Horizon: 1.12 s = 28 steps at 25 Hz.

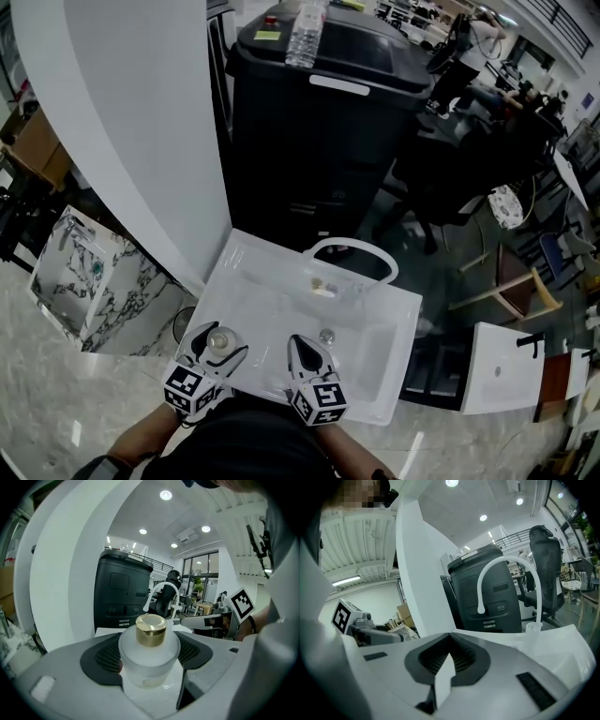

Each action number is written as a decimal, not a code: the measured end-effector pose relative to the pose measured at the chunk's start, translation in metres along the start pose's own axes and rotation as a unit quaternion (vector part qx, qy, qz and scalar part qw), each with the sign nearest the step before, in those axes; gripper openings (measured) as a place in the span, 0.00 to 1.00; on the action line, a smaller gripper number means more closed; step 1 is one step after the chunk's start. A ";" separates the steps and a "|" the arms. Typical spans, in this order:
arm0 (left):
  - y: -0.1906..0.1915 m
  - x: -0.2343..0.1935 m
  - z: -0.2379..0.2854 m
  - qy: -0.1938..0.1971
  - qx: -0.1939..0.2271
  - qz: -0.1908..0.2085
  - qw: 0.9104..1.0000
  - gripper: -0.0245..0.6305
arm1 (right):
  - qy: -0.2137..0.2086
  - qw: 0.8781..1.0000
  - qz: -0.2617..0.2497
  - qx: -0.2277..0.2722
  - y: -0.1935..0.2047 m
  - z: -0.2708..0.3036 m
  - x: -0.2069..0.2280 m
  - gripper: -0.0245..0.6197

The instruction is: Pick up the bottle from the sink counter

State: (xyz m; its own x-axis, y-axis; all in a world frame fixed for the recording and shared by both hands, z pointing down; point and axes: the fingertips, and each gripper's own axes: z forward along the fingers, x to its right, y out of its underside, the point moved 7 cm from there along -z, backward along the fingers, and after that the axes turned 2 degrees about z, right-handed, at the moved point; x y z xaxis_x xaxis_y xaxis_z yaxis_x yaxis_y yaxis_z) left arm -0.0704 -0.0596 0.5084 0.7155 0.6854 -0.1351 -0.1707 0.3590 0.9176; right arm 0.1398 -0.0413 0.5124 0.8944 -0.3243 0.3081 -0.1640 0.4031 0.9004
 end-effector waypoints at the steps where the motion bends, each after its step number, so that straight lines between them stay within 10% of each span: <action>1: 0.001 0.000 -0.001 -0.001 -0.001 -0.001 1.000 0.56 | -0.001 1.000 0.000 0.000 0.001 0.000 -0.001 0.05; 28: -0.012 0.019 0.002 0.019 0.015 0.005 1.000 0.56 | -0.004 1.000 -0.015 0.003 -0.004 0.013 0.002 0.05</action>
State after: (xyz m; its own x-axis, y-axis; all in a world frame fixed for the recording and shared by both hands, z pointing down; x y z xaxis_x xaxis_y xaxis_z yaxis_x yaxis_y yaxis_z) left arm -0.0528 -0.0523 0.4953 0.6870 0.7129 -0.1406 -0.1560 0.3337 0.9297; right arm 0.1367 -0.0545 0.5128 0.8958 -0.3432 0.2825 -0.1391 0.3871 0.9115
